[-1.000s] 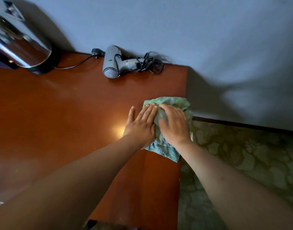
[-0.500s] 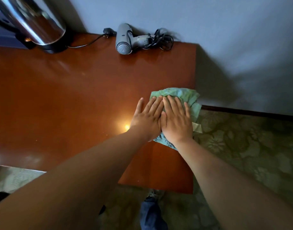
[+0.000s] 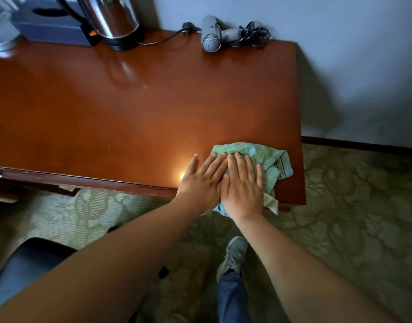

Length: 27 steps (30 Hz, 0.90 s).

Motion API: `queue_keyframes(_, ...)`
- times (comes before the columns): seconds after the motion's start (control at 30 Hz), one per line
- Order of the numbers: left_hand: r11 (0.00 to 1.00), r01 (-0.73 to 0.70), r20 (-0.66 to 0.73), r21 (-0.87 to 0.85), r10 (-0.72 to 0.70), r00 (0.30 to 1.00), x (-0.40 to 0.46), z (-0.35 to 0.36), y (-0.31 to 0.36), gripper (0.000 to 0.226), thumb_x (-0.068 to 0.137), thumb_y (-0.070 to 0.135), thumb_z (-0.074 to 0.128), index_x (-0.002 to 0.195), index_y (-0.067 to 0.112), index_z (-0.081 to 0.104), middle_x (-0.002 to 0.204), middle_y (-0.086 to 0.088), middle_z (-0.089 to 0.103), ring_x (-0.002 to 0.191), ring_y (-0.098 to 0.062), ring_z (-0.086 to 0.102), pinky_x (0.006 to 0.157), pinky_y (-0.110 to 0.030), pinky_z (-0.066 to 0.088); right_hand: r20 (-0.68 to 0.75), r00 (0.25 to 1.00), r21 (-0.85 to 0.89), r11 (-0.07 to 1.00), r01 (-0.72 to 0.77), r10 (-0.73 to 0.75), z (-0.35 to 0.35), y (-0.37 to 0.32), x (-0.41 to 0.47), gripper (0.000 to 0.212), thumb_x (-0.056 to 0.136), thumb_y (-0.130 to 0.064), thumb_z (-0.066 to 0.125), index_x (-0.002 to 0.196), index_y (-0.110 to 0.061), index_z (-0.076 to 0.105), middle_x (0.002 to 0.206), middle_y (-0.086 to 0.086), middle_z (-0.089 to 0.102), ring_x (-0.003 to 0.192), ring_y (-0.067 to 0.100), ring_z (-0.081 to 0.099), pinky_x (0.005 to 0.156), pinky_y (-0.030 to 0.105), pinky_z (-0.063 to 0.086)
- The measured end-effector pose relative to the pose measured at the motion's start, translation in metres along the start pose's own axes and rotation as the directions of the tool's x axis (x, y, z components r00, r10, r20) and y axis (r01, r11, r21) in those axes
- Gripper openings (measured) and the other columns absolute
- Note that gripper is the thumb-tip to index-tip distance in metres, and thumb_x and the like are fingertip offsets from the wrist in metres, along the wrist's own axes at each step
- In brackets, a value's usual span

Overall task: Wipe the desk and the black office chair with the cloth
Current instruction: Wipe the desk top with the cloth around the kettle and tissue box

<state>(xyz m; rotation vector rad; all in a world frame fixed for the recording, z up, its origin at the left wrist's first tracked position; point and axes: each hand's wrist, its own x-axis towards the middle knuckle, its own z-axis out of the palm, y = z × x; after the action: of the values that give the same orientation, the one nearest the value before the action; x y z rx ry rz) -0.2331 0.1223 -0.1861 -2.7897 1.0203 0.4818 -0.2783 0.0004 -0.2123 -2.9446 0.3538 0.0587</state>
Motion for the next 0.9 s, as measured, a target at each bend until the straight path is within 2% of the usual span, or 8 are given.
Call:
queue_keyframes(0.17,1.000,-0.008,-0.013,-0.019,0.007,1.000,-0.002,0.000,-0.006,0.061,0.102,0.041,-0.004,0.155,0.018,-0.021,0.164,0.002,-0.024,0.151,-0.016,-0.020,0.120,-0.054,-0.009,0.020,1.000,-0.029,1.000,0.011,-0.011,0.006,0.001,0.003,0.062,0.102,-0.040,0.012,0.161,-0.023,0.022,0.168,-0.001,0.021,0.156,0.019,0.013,0.126,0.048,0.006)
queue_keyframes(0.37,0.998,0.050,0.006,-0.030,-0.050,0.999,0.025,-0.003,-0.021,0.061,0.101,0.042,-0.006,0.154,0.018,-0.023,0.162,0.003,-0.029,0.149,-0.016,-0.026,0.118,-0.055,-0.011,0.026,0.998,-0.022,0.998,0.061,-0.061,0.002,-0.002,0.039,0.062,0.102,-0.039,0.013,0.162,-0.024,0.016,0.169,-0.003,0.014,0.157,0.018,0.007,0.127,0.046,0.001)
queue_keyframes(0.57,0.988,0.144,0.027,-0.054,-0.142,0.989,0.083,-0.024,-0.055,0.061,0.100,0.043,-0.007,0.153,0.018,-0.025,0.161,0.004,-0.031,0.148,-0.015,-0.028,0.119,-0.054,-0.011,0.030,0.990,-0.016,0.990,0.138,-0.137,-0.003,-0.006,0.122,0.064,0.100,-0.039,0.007,0.162,-0.025,0.014,0.170,-0.005,0.011,0.157,0.016,0.003,0.126,0.046,0.001)
queue_keyframes(0.9,0.941,0.327,0.038,-0.086,-0.325,0.945,0.210,-0.062,-0.136,0.061,0.100,0.041,-0.005,0.154,0.018,-0.024,0.162,0.003,-0.029,0.149,-0.016,-0.027,0.119,-0.054,-0.011,-0.005,0.963,0.024,0.963,0.269,-0.269,-0.008,-0.029,0.297,0.059,0.100,-0.034,0.020,0.158,-0.026,0.028,0.166,-0.005,0.026,0.155,0.016,0.016,0.126,0.046,0.007)
